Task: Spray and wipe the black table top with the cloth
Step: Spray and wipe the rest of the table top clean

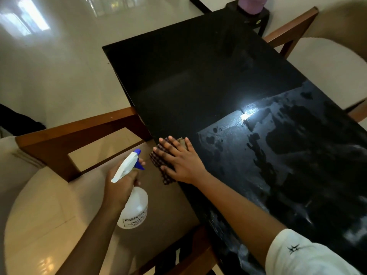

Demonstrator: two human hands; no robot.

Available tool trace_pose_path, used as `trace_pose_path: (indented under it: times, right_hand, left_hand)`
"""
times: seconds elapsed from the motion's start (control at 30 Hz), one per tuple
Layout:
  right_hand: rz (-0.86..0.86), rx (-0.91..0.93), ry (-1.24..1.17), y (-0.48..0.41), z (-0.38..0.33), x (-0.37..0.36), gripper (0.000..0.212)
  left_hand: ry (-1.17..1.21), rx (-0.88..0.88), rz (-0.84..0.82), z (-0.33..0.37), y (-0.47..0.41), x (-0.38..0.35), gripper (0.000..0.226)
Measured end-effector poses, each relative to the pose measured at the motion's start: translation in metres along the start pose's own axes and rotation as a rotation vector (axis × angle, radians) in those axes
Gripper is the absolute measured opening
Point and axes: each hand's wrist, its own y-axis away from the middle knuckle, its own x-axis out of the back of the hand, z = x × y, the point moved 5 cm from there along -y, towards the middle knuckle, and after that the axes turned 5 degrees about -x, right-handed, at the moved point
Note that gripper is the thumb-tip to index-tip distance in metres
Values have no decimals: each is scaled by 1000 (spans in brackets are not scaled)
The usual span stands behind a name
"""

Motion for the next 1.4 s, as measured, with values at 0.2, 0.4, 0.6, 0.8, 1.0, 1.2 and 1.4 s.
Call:
trace_pose_path:
  times: [0.2,0.4,0.6,0.8,1.0,1.2,1.4]
  right_hand:
    - [37,-256,-51,8,108,21,64]
    - [-57,-249,-26,10,97,18,78]
    - [-29,-8,10,5,-14,-13,70]
    - [10,-69,-59,5,55,12,66]
    - [24,-397,-26,17,186,35,74]
    - [38,-202,-11,28,109,14,83]
    - [51,-158,-10,31,129,15,74]
  left_hand:
    - [-6,-61,-36,8,-8,-10,36]
    - [5,-27,10,12,-5,-11,32]
    - [20,-8,35,21,-7,-14,33]
    - [43,-23,14,32,-14,-16,54]
    - [86,-60,44,45,-16,-9,48]
    - [113,-206,-6,84,-22,-20,39]
    - [133,-360,-124,122,-41,-54,34]
